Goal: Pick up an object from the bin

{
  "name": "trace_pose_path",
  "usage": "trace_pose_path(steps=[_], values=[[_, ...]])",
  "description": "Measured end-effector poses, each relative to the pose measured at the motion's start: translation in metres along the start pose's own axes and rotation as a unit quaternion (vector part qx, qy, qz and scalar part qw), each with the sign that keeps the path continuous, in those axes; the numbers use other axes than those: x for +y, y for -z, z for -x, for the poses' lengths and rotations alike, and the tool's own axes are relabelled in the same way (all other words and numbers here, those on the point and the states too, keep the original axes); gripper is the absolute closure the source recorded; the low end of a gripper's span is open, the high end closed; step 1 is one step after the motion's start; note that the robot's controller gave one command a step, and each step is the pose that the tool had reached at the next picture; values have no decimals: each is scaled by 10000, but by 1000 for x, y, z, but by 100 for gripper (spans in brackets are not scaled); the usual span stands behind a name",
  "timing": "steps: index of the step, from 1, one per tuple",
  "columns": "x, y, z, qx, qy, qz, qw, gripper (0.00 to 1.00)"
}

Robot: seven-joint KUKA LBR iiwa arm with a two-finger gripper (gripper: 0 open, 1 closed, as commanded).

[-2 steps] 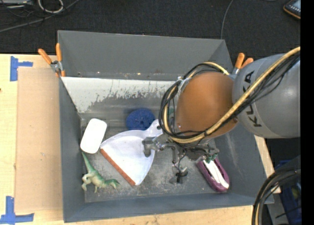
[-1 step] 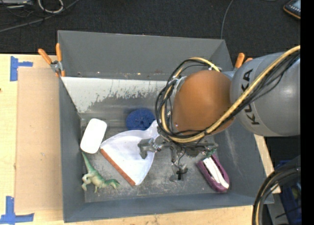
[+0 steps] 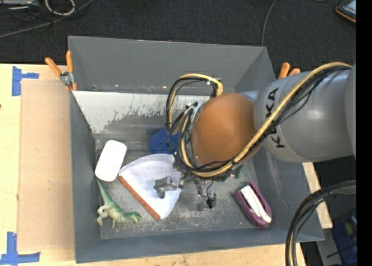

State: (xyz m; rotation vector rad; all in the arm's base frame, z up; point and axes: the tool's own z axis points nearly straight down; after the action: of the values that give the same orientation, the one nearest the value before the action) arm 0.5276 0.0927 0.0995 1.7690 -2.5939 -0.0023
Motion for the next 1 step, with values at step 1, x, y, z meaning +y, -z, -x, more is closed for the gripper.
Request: trace_pose_path(steps=[1], values=[[-9, -30, 10, -7, -275, -4, 9996, 100]])
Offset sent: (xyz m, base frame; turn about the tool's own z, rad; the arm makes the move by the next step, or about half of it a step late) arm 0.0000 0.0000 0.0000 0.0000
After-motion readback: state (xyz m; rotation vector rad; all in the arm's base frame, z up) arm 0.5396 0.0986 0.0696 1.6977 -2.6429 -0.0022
